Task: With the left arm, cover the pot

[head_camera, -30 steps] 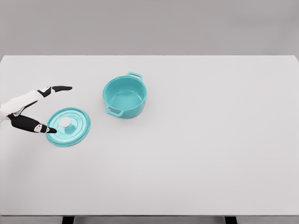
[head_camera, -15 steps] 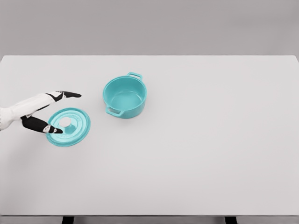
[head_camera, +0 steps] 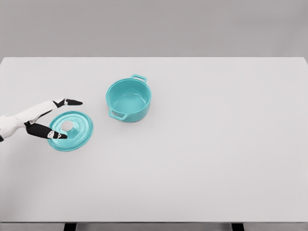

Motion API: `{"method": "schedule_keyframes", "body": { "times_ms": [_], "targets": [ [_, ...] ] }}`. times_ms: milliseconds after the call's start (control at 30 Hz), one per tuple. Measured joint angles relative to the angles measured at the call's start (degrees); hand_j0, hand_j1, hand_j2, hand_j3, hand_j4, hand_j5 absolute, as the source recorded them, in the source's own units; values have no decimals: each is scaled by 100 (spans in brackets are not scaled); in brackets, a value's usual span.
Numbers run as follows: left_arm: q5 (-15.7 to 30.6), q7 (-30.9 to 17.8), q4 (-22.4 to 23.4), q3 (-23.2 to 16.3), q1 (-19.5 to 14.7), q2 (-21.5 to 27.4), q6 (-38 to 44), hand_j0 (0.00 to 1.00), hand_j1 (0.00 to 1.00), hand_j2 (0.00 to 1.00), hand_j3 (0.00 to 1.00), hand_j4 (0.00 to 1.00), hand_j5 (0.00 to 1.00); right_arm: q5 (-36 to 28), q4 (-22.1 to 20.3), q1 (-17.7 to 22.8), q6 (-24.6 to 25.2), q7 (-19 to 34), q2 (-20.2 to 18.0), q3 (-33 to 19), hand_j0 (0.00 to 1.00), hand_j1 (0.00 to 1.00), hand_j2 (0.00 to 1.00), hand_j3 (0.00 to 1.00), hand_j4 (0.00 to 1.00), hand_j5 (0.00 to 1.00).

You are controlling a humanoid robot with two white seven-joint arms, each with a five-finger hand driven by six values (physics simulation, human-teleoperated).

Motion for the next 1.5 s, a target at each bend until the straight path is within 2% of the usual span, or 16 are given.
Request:
{"method": "schedule_keyframes", "body": {
  "times_ms": [433,1233,1500],
  "targets": [
    [-15,14,277,-89,-97,-107,-6,88,88,88,88,88,88,0,0,0,-2,0,0,0,100,100,100,100,100,100],
    [-50,23,429,-192,-79,-203,-15,86,86,86,86,86,86,0,0,0,1,0,0,0,100,100,100,100,100,100],
    [-53,26,434,-202,-70,-213,-47,72,72,72,72,72,72,0,0,0,0,0,0,-1,100,100,100,100,100,100]
  ]
}}
